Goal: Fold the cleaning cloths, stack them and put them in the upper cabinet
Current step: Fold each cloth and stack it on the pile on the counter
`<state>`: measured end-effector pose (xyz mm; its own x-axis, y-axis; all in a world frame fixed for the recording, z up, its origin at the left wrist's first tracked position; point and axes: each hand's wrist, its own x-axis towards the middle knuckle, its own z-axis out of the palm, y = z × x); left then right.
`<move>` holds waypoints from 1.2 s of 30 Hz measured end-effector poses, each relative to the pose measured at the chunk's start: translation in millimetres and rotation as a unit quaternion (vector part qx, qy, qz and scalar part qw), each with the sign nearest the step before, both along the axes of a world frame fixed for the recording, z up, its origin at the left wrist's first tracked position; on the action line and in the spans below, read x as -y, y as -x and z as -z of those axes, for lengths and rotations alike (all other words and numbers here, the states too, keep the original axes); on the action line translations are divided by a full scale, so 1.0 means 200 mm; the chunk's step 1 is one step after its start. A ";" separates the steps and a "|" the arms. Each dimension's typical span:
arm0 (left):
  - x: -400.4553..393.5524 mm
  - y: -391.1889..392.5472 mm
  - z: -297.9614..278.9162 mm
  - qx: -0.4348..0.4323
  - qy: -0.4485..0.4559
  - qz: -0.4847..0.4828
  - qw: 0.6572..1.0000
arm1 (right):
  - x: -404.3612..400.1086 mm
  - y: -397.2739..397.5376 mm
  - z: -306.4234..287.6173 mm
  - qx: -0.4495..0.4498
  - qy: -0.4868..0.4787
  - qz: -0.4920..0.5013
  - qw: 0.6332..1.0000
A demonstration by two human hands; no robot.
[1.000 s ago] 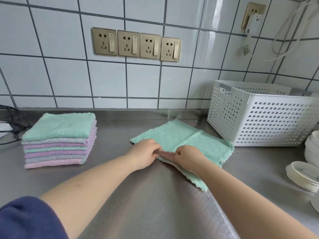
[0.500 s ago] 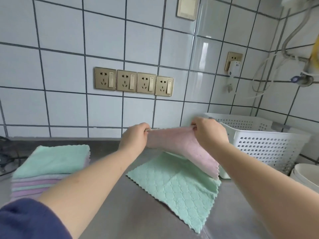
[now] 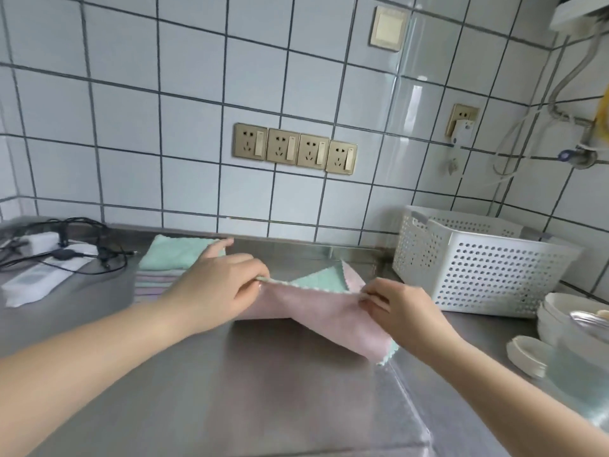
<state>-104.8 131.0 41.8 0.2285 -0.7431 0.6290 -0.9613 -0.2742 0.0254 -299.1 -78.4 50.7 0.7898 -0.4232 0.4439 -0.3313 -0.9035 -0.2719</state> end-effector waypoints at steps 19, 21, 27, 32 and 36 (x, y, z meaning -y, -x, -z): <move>-0.40 0.10 0.36 -0.479 -0.170 0.018 0.861 | -0.17 0.13 0.32 -0.219 -0.191 -0.019 0.957; -0.39 0.06 0.37 -0.514 -0.118 -0.009 0.849 | -0.13 0.10 0.34 -0.185 -0.194 0.002 0.964; -0.29 -0.01 0.41 -0.564 0.007 -0.067 0.823 | -0.03 -0.01 0.44 -0.125 -0.203 0.045 0.970; -0.20 -0.08 0.45 -0.488 -0.006 -0.111 0.865 | 0.01 -0.09 0.45 -0.127 -0.173 0.056 0.975; -0.15 -0.14 0.48 -0.431 -0.022 -0.142 0.891 | 0.04 -0.14 0.46 -0.131 -0.152 0.076 0.977</move>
